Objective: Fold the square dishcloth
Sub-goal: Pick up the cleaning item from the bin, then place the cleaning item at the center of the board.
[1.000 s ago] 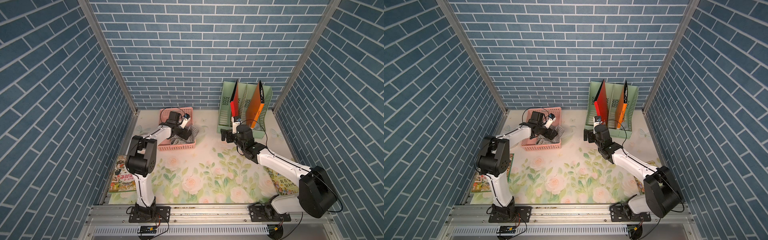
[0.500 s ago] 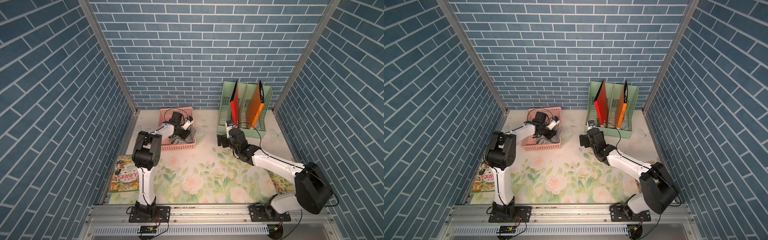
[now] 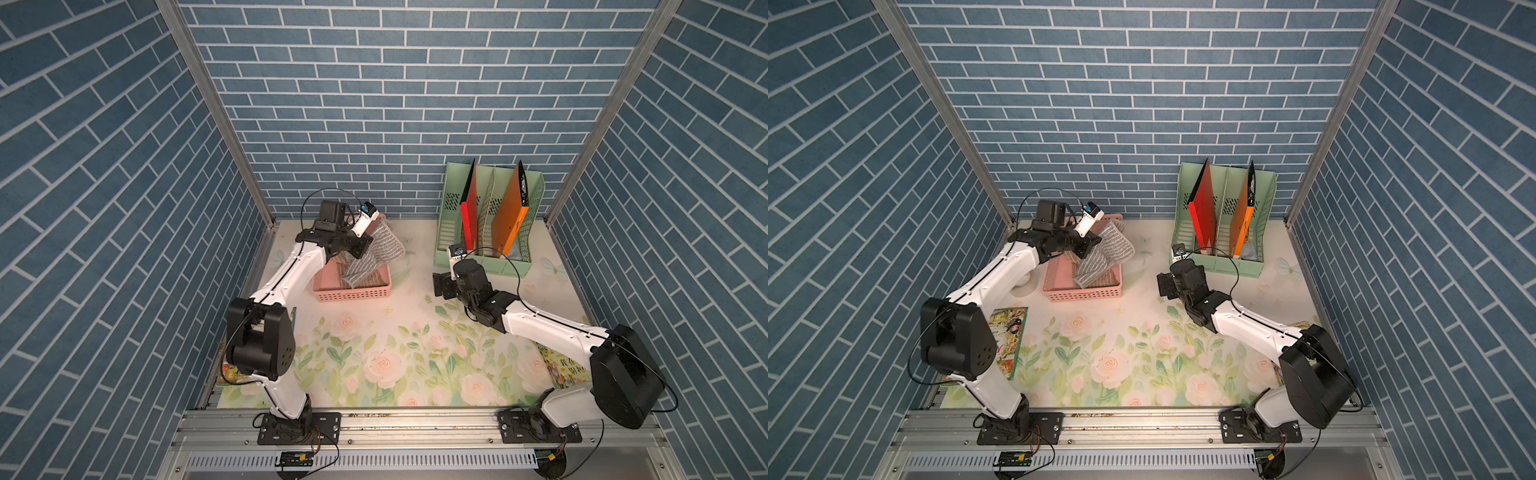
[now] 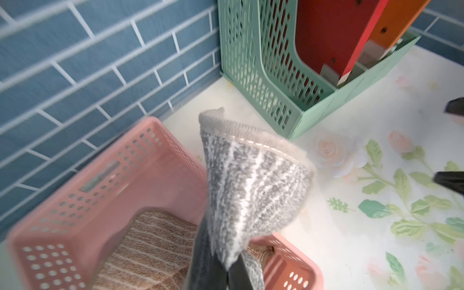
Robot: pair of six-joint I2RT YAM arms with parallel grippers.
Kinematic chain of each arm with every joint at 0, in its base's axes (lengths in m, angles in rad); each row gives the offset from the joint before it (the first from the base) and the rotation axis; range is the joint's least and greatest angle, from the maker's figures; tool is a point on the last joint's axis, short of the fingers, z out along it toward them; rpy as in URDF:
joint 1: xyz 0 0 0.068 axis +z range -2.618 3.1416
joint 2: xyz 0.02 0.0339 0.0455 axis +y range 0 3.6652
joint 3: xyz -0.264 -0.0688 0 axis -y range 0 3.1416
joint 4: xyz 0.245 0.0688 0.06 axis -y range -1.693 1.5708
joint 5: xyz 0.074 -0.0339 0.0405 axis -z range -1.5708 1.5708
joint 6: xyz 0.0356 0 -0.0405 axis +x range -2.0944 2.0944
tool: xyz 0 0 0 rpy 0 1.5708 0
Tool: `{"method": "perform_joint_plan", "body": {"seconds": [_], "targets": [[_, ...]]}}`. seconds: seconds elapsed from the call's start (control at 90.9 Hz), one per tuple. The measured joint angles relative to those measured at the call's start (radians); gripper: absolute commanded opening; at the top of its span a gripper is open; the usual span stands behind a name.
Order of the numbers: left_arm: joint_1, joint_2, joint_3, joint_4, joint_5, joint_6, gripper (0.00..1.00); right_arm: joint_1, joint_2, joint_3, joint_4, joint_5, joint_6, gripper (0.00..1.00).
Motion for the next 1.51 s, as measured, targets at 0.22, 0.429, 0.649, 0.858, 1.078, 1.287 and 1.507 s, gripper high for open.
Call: {"method": "perform_joint_plan", "body": {"seconds": [0.22,0.429,0.649,0.858,1.078,1.287,1.507], "targets": [[-0.067,-0.236,-0.04,-0.063,0.008,0.013,0.0,0.0,-0.11,-0.017,-0.029,-0.007,0.008,0.93],[-0.235,-0.436,-0.18,-0.122,0.021,0.013,0.0,0.006,-0.297,-0.086,-0.086,-0.038,0.041,0.95],[-0.368,-0.436,-0.341,-0.11,0.01,0.001,0.0,0.007,-0.411,-0.133,-0.166,-0.038,0.09,0.95],[-0.396,-0.228,-0.398,-0.025,-0.034,0.005,0.69,0.007,-0.392,-0.137,-0.24,-0.001,0.143,0.94],[-0.385,-0.142,-0.401,0.101,-0.326,0.032,1.0,0.01,-0.327,-0.17,-0.25,0.0,0.195,0.94],[-0.369,-0.407,-0.481,0.082,-0.312,0.125,0.96,0.056,-0.137,-0.183,-0.212,-0.027,0.22,0.93],[-0.426,-0.486,-0.771,0.032,-0.241,0.225,0.83,0.084,0.151,-0.127,-0.142,-0.1,0.243,0.84]]}}
